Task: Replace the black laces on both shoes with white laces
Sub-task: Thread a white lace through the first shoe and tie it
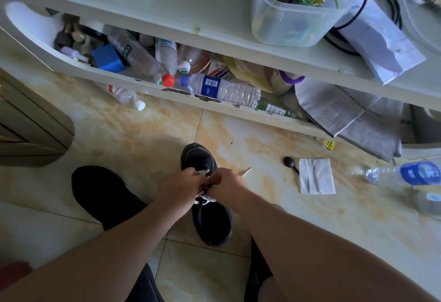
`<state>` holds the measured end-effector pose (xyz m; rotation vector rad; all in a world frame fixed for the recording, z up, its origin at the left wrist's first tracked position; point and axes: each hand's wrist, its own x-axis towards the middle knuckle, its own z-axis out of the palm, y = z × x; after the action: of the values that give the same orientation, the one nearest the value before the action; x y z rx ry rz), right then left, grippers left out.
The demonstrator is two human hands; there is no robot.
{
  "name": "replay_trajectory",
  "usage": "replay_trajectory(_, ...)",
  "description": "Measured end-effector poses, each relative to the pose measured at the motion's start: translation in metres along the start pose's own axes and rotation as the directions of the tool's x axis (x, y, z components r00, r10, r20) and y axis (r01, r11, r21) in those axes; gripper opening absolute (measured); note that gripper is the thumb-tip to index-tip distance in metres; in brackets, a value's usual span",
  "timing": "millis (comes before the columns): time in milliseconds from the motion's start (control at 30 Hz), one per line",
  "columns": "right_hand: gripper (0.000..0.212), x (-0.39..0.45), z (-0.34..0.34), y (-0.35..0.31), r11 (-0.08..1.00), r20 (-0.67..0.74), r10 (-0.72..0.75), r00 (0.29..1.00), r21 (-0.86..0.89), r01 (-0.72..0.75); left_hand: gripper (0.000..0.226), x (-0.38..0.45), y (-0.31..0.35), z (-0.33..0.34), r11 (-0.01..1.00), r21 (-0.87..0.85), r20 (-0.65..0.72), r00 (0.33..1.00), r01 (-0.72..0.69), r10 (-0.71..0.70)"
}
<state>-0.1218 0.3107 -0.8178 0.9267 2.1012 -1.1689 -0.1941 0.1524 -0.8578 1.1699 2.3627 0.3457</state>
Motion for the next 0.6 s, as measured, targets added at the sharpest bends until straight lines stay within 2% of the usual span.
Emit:
replay_trajectory(100, 0.035, -0.002, 0.0, 0.0, 0.987, 0.029, -0.066, 0.997, -0.142, 0.07, 0.017, 0.007, -0.005, 0.005, 0.988, 0.154, 0.051, 0.999, -0.012, 0.004)
replay_trajectory(267, 0.034, -0.001, 0.001, 0.005, 0.991, -0.02, -0.069, 0.997, -0.113, 0.066, 0.007, 0.015, 0.009, -0.001, 0.965, 0.262, 0.106, 0.993, 0.031, -0.06)
replay_trajectory(333, 0.033, -0.001, 0.002, 0.007, 0.997, -0.045, -0.058, 0.997, -0.052, 0.056, 0.018, 0.018, 0.018, -0.004, 0.972, 0.213, 0.128, 0.984, 0.097, -0.126)
replay_trajectory(467, 0.028, -0.003, 0.008, 0.01, 0.999, -0.071, -0.038, 0.997, 0.024, 0.04, 0.039, 0.027, 0.02, -0.006, 0.936, 0.312, 0.2, 0.952, 0.164, -0.233)
replay_trajectory(533, 0.031, -0.003, 0.011, 0.009, 0.999, -0.088, -0.03, 0.996, 0.041, 0.034, 0.035, 0.029, 0.02, -0.009, 0.928, 0.347, 0.193, 0.958, 0.136, -0.212)
replay_trajectory(600, 0.035, -0.003, 0.013, 0.006, 0.999, -0.098, -0.05, 0.994, 0.014, 0.052, 0.02, 0.029, 0.018, -0.01, 0.935, 0.331, 0.169, 0.967, 0.127, -0.192)
